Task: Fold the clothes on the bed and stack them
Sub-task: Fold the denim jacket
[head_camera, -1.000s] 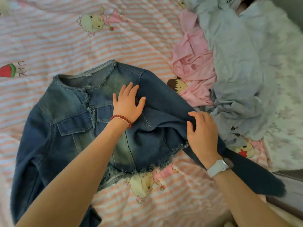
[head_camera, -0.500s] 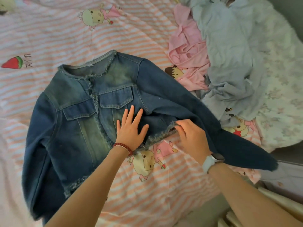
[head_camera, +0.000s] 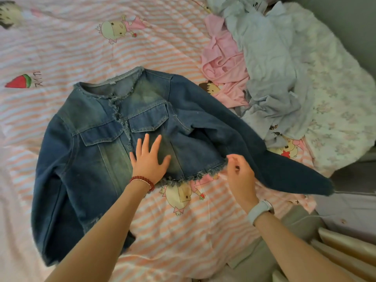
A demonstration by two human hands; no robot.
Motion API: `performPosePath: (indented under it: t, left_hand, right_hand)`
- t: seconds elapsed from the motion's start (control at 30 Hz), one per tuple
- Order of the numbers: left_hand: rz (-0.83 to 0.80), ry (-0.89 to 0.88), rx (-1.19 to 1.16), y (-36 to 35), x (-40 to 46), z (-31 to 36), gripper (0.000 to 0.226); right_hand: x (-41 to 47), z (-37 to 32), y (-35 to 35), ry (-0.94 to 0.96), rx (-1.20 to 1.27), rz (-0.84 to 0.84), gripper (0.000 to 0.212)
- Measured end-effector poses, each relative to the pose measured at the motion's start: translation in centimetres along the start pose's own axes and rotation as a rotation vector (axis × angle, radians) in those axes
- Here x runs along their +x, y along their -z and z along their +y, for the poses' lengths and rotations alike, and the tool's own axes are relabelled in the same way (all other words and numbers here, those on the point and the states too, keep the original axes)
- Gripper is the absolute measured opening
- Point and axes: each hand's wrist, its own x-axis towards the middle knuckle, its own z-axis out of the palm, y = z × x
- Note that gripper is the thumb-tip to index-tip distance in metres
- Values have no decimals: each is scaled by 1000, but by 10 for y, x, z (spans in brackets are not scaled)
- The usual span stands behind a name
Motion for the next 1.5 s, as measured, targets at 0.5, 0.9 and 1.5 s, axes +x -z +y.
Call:
performPosePath:
  t: [0.5,0.9,1.5]
  left_hand:
    - [426,491,-751,19,-6,-7,34]
    - [317,303,-202,32,47,0,54]
    - [125,18,306,-4,148,16,78]
  right_hand:
    - [13,-22,-14,50,-478,-156,28]
    - [135,-105,-46,526,-643,-66,31]
    - [303,-86,-85,715,-989,-175,29]
